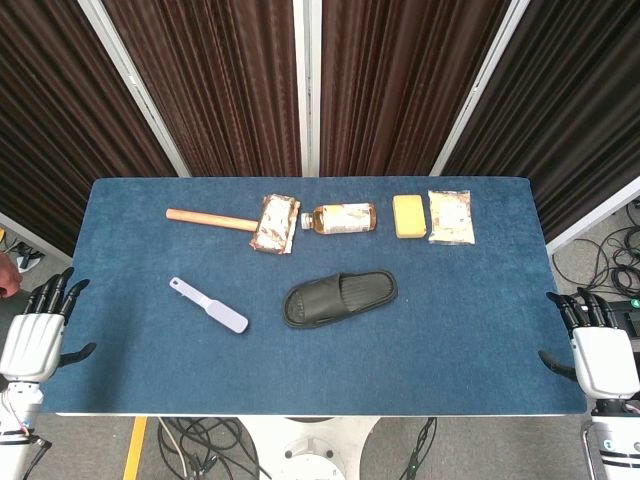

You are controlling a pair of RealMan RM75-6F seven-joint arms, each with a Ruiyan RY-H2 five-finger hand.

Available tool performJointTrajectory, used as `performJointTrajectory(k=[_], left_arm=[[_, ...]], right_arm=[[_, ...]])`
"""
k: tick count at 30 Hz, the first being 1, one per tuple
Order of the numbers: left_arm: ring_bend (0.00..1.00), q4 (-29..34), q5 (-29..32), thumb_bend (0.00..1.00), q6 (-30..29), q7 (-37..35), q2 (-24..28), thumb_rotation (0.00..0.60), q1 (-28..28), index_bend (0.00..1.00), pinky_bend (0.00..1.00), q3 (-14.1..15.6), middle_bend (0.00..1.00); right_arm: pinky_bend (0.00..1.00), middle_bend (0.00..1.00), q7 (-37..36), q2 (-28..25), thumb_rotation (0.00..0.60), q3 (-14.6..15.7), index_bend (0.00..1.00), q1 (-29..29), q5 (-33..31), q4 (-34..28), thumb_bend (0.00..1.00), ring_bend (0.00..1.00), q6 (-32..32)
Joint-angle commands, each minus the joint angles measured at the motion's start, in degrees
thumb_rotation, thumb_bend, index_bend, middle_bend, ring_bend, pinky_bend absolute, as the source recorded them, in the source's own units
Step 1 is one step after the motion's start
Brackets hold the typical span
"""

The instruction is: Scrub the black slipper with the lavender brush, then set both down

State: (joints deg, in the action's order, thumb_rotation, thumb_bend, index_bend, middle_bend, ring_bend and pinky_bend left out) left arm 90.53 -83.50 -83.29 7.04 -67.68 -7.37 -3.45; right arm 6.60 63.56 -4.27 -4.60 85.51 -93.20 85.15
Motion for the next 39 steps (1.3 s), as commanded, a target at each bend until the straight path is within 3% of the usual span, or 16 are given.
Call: performJointTrajectory(k=[1, 12, 19, 27, 33, 35, 39], left_arm=[[0.03, -0.2, 0.1, 0.03, 0.0, 0.2, -0.3, 0.6, 0.0, 0.17, 0.14, 0.0, 0.13], [0.03, -2.5, -1.3, 0.03, 5.1, -3.5, -0.2, 0.6, -4.6, 0.17, 0.16, -1.5, 0.13], [0.04, -9.2, -2.2, 0.03, 18.2, -8.0, -1.2, 0.6, -14.2, 0.19, 0.16, -2.6, 0.14], [0.09, -16.5, -2.2, 0.03, 32.8, -7.3, -5.0, 0.6, -24.5, 0.26, 0.2, -2.2, 0.21], [0.15, -20.9, -2.0, 0.03, 38.5, -2.5, -8.5, 0.6, -29.5, 0.31, 0.22, -1.5, 0.3], [0.21, -21.7, -0.8, 0.03, 41.1, 0.0, -9.3, 0.6, -30.9, 0.36, 0.25, -1.4, 0.37], [0.25, -22.6, 2.7, 0.03, 45.9, 2.3, -10.9, 0.6, -33.1, 0.38, 0.28, -1.4, 0.4]], right_arm=[[0.12, 0.22, 0.0, -0.2, 0.6, 0.0, 0.16, 0.0, 0.1, -0.2, 0.03, 0.07, 0.2], [0.11, 0.22, -0.1, -2.3, 0.6, -1.1, 0.16, -0.2, 0.8, -1.3, 0.03, 0.07, 1.5], [0.11, 0.22, 0.2, -3.2, 0.6, -1.7, 0.16, -1.8, 2.0, -2.5, 0.03, 0.07, 0.4], [0.11, 0.22, 0.3, -3.5, 0.6, -1.6, 0.16, -2.2, 2.1, -3.0, 0.03, 0.07, 0.1], [0.11, 0.22, 0.1, -3.7, 0.6, -1.3, 0.16, -1.8, 1.5, -3.2, 0.03, 0.07, 0.1], [0.11, 0.22, -0.2, -3.7, 0.6, -1.0, 0.16, -1.5, 1.3, -3.1, 0.03, 0.07, 0.0], [0.11, 0.22, -0.8, -3.3, 0.6, -0.7, 0.16, -1.2, 0.7, -2.8, 0.03, 0.07, -0.1]])
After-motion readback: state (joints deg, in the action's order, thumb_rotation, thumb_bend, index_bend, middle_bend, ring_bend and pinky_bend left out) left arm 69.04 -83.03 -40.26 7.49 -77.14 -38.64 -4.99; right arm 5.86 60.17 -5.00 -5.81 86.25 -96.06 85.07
